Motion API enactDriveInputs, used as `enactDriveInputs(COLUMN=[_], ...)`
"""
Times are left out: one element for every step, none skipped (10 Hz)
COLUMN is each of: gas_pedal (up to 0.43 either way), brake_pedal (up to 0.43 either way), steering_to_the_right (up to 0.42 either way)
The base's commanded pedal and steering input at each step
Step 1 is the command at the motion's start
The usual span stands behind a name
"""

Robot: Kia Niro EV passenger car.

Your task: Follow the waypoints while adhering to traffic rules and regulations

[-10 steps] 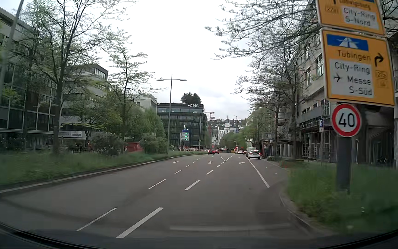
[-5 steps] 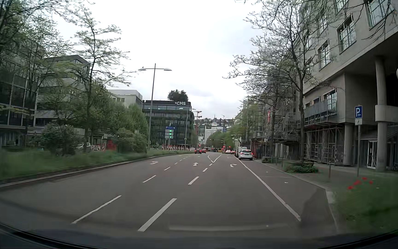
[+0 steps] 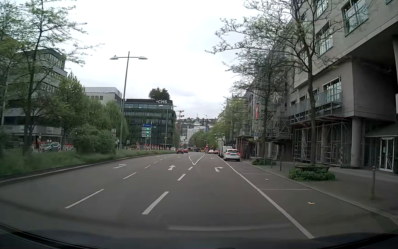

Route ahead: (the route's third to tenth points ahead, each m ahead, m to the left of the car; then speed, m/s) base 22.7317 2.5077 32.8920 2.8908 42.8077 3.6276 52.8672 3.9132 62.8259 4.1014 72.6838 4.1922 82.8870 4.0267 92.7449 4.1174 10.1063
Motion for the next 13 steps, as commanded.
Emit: enactDriveInputs(gas_pedal=[0.059,0.059,0.059,0.059,0.059,0.059,0.059,0.059,0.059,0.059,0.059,0.059,0.059], brake_pedal=[0.0,0.0,0.0,0.0,0.0,0.0,0.0,0.0,0.0,0.0,0.0,0.0,0.0], steering_to_the_right=[0.014,0.011,0.012,0.01,0.004,0.001,0.001,0.001,0.001,-0.001,-0.005,-0.007,-0.007])
